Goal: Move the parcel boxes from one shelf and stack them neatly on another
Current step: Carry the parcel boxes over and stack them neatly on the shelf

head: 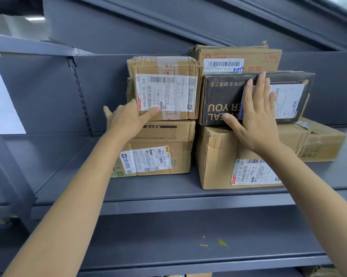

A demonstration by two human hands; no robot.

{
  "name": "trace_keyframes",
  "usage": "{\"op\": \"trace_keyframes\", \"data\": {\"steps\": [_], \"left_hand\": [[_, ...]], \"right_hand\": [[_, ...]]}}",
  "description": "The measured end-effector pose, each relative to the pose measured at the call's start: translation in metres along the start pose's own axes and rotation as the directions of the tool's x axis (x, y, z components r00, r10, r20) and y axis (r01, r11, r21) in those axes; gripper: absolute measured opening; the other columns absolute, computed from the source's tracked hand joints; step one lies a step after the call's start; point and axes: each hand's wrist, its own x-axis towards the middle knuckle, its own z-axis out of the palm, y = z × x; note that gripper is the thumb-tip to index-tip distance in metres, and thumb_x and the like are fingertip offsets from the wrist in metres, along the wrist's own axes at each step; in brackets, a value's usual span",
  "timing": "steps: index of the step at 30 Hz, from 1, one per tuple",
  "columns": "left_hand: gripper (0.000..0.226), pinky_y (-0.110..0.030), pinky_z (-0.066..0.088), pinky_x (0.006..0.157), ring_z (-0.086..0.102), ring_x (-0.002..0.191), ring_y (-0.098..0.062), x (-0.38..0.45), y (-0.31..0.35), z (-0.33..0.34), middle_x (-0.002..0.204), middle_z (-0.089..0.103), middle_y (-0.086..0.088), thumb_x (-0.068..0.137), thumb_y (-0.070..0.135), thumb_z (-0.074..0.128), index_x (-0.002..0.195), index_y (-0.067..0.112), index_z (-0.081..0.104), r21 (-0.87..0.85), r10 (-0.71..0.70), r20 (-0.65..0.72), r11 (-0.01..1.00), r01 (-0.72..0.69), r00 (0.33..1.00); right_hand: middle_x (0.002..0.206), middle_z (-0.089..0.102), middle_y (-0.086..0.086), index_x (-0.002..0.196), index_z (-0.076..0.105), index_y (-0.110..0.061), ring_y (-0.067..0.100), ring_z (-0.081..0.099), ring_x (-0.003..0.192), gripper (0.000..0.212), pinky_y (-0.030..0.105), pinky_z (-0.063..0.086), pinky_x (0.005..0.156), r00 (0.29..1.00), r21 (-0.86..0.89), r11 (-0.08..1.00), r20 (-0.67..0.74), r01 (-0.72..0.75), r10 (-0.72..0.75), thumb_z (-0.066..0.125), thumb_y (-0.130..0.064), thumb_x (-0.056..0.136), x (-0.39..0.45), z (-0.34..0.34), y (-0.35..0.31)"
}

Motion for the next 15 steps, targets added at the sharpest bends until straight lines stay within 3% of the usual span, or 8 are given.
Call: {"op": "trace_keyframes", "data": {"steps": [1,3,5,7,9,11,13,15], "left_hand": [[0.062,-0.055,0.005,0.115,0.051,0.121,-0.032,0.002,0.000,0.001,0.128,0.060,-0.003,0.087,0.068,0.033,0.132,0.028,0.049,0.014,0.003,0.016,1.000,-0.003,1.000],[0.067,-0.052,0.020,0.113,0.052,0.120,-0.030,0.004,-0.002,-0.003,0.132,0.058,-0.002,0.085,0.070,0.034,0.134,0.026,0.047,-0.025,0.036,0.072,0.999,-0.034,0.997],[0.067,-0.038,0.037,0.102,0.054,0.113,-0.020,0.002,-0.005,-0.010,0.132,0.055,0.005,0.085,0.068,0.039,0.135,0.024,0.045,-0.189,0.059,0.106,0.981,-0.038,0.993],[0.063,-0.030,0.034,0.093,0.049,0.112,-0.014,0.007,-0.013,-0.018,0.131,0.051,0.007,0.091,0.064,0.034,0.138,0.023,0.041,-0.420,-0.035,0.045,0.906,0.051,0.998],[0.069,-0.036,0.027,0.103,0.034,0.134,-0.019,0.024,-0.024,-0.025,0.149,0.035,0.001,0.092,0.067,0.021,0.146,0.025,0.028,-0.593,-0.183,0.035,0.787,0.168,0.982],[0.075,-0.043,0.016,0.114,0.015,0.145,-0.023,0.043,-0.031,-0.029,0.158,0.013,-0.003,0.091,0.069,0.016,0.151,0.024,0.011,-0.734,-0.268,0.174,0.606,0.306,0.948],[0.083,-0.041,0.017,0.114,0.015,0.145,-0.027,0.059,-0.035,-0.029,0.158,0.012,-0.010,0.090,0.071,0.014,0.151,0.017,0.006,-0.781,-0.252,0.345,0.457,0.425,0.904],[0.087,-0.036,0.029,0.106,0.032,0.138,-0.027,0.068,-0.035,-0.028,0.150,0.033,-0.015,0.089,0.071,0.009,0.149,0.008,0.022,-0.742,-0.174,0.424,0.496,0.451,0.889]], "right_hand": [[0.156,-0.007,0.025,0.150,0.002,-0.001,0.037,-0.009,0.144,0.090,0.048,-0.006,0.115,1.000,-0.001,1.000,-0.003,-0.005,0.005,0.025,-0.062,0.088,0.000,0.000,-0.001],[0.155,-0.008,0.026,0.149,0.001,-0.001,0.038,-0.009,0.144,0.090,0.049,-0.005,0.115,1.000,0.003,1.000,-0.001,-0.012,0.012,0.026,-0.062,0.088,0.001,0.000,-0.002],[0.155,-0.009,0.026,0.149,0.001,-0.001,0.037,-0.009,0.144,0.090,0.049,-0.004,0.115,1.000,0.004,1.000,0.010,-0.030,0.030,0.026,-0.061,0.087,-0.001,0.001,-0.005],[0.156,-0.009,0.025,0.150,0.001,-0.001,0.036,-0.009,0.145,0.090,0.050,-0.003,0.116,0.999,-0.004,0.999,0.006,-0.053,0.053,0.027,-0.061,0.087,-0.003,0.002,-0.008],[0.156,-0.009,0.024,0.150,0.001,-0.002,0.035,-0.009,0.145,0.089,0.050,-0.003,0.116,0.997,-0.015,0.997,-0.010,-0.071,0.071,0.031,-0.059,0.088,-0.002,0.002,-0.011],[0.156,-0.011,0.023,0.150,-0.001,-0.002,0.034,-0.010,0.145,0.089,0.050,-0.004,0.116,0.997,-0.005,0.997,-0.009,-0.081,0.080,0.033,-0.058,0.089,0.001,0.001,-0.014],[0.156,-0.012,0.023,0.150,-0.002,-0.003,0.034,-0.011,0.145,0.091,0.050,-0.005,0.115,0.997,0.017,0.997,0.003,-0.076,0.076,0.029,-0.061,0.087,0.004,0.000,-0.015],[0.156,-0.012,0.022,0.150,-0.002,-0.003,0.034,-0.012,0.145,0.092,0.049,-0.006,0.115,0.998,0.023,0.998,0.013,-0.066,0.066,0.026,-0.062,0.085,0.004,0.000,-0.013]]}}
